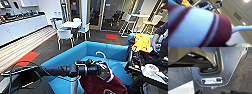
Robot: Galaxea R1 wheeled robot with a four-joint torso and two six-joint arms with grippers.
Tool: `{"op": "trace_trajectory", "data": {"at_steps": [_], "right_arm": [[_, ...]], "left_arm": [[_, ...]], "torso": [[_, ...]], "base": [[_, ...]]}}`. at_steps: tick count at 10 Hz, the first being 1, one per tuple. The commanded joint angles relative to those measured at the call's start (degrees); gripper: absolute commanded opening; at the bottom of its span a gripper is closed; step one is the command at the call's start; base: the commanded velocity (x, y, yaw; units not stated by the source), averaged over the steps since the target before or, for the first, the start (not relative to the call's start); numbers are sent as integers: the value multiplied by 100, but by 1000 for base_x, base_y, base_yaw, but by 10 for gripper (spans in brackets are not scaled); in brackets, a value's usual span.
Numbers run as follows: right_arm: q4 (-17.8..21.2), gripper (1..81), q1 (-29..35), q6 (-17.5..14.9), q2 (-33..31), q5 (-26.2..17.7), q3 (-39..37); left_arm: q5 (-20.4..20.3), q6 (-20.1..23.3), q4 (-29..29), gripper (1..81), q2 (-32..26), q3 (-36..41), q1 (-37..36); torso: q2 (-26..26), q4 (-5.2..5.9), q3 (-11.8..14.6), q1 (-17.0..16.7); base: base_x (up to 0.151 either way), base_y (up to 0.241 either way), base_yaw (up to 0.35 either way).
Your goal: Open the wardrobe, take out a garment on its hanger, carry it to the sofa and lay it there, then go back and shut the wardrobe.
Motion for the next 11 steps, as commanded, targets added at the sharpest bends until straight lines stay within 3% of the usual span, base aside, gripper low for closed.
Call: {"op": "trace_trajectory", "data": {"at_steps": [1,6,11], "right_arm": [[-87,811,-9,-6,14,-323,48],[-87,811,-9,-6,24,-323,48],[-96,811,-9,-6,32,-323,48]], "left_arm": [[-520,64,161,10,50,281,-987],[-687,72,170,10,-108,290,-873],[-713,54,161,10,-144,308,-864]], "torso": [[0,0,0,0],[0,0,-2,0],[2,0,-5,-6]], "base": [[0,-74,0],[0,-69,0],[75,-63,0]]}}
